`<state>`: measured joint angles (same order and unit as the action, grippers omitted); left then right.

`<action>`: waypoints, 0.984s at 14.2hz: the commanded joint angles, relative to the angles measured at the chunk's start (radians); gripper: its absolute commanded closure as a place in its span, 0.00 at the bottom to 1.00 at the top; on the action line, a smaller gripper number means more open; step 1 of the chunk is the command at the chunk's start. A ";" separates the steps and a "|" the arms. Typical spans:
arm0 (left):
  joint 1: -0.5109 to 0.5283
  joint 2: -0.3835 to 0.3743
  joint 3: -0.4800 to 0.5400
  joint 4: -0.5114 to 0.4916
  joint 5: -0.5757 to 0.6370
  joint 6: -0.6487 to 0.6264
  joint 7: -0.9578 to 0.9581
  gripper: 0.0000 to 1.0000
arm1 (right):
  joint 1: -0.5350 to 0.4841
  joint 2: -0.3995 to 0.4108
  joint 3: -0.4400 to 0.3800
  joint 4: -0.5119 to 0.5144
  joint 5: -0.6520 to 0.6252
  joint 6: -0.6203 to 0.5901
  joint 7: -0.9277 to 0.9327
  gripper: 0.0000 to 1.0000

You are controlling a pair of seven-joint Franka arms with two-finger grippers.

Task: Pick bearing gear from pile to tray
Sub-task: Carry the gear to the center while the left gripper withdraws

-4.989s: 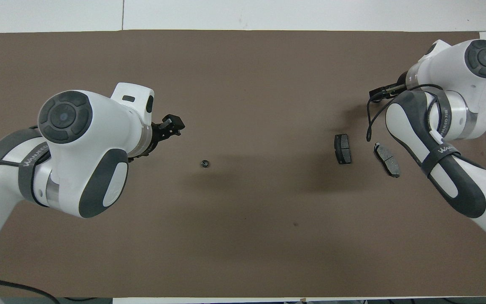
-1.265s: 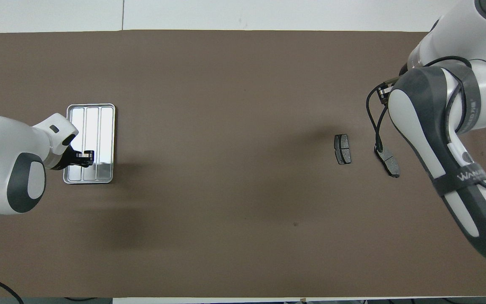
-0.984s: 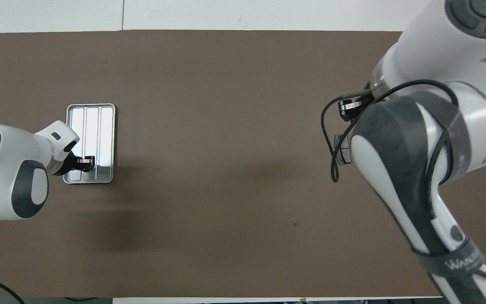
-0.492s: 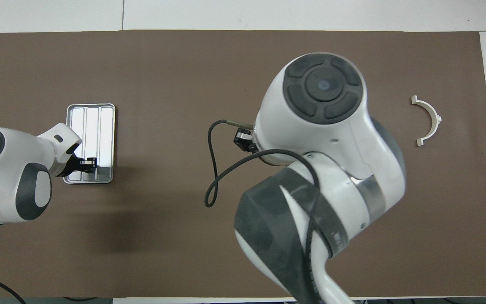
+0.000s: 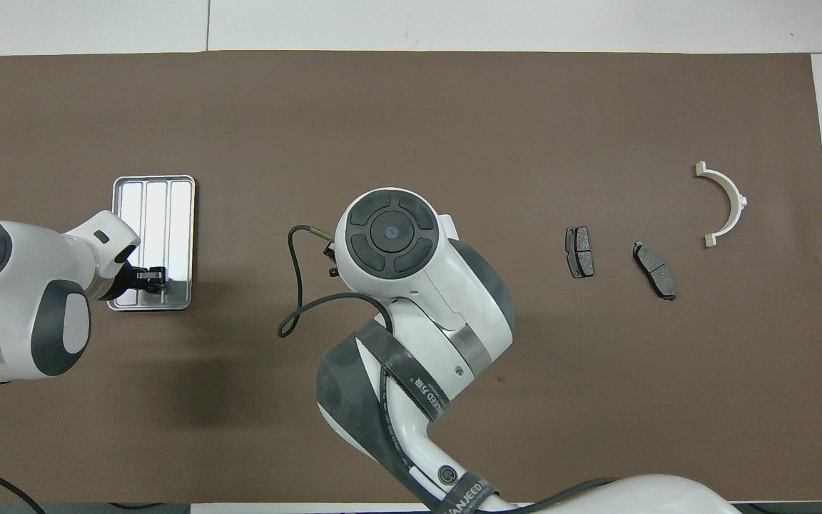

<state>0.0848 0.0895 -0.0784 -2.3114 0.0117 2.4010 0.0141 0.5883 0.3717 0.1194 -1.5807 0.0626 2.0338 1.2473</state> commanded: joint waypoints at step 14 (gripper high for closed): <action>-0.117 -0.129 0.119 0.492 -0.024 -0.688 -0.057 0.00 | 0.048 0.200 -0.012 -0.059 -0.086 0.324 0.113 0.01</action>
<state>0.0462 -0.0543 -0.0271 -1.8248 0.0041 1.7045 -0.0038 0.6465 0.5771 0.1027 -1.6408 -0.0018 2.3553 1.3373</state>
